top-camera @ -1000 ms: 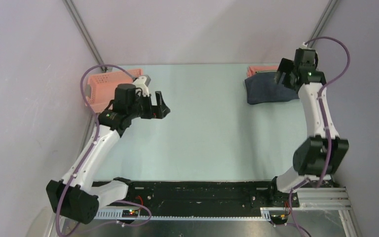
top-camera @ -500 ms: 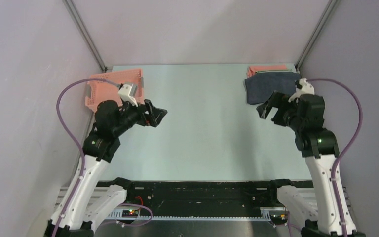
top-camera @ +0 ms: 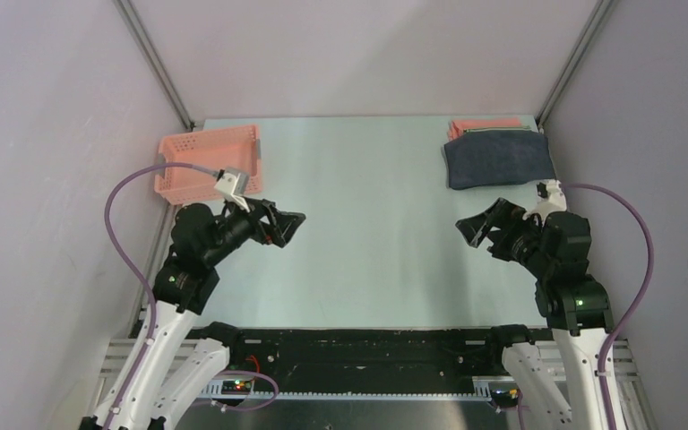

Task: Fold and stack the mixed laundry pile
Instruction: Reset both arms

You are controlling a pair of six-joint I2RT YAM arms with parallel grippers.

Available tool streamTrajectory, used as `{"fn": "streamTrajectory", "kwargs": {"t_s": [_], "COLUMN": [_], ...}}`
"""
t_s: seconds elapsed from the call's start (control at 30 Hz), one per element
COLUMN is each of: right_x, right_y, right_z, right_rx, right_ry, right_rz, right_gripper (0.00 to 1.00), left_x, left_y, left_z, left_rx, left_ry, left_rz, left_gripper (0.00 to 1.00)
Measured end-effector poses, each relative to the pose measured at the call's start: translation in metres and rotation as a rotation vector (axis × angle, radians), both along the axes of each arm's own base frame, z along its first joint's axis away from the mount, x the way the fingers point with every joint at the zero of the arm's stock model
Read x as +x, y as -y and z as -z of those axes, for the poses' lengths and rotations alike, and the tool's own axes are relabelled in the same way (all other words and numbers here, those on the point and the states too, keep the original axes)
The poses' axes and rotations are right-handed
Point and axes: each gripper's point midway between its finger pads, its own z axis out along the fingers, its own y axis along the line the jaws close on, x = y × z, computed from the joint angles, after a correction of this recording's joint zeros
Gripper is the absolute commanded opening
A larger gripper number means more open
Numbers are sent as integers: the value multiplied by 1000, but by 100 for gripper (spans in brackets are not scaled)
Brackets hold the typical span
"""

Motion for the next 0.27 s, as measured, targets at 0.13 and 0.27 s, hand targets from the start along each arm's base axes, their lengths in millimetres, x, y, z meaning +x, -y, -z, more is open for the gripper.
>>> {"fn": "streamTrajectory", "kwargs": {"t_s": [0.13, 0.27], "right_x": [1, 3], "right_y": [-1, -1], "right_z": [-3, -2], "right_rx": [7, 6], "right_ry": [14, 11], "right_rz": [-4, -5], "right_gripper": [100, 99], "left_x": [1, 1], "left_y": [1, 2], "left_z": [3, 3], "left_rx": [-2, -3], "left_ry": [-14, -13], "left_rz": [2, 10], "left_gripper": [100, 100]}}
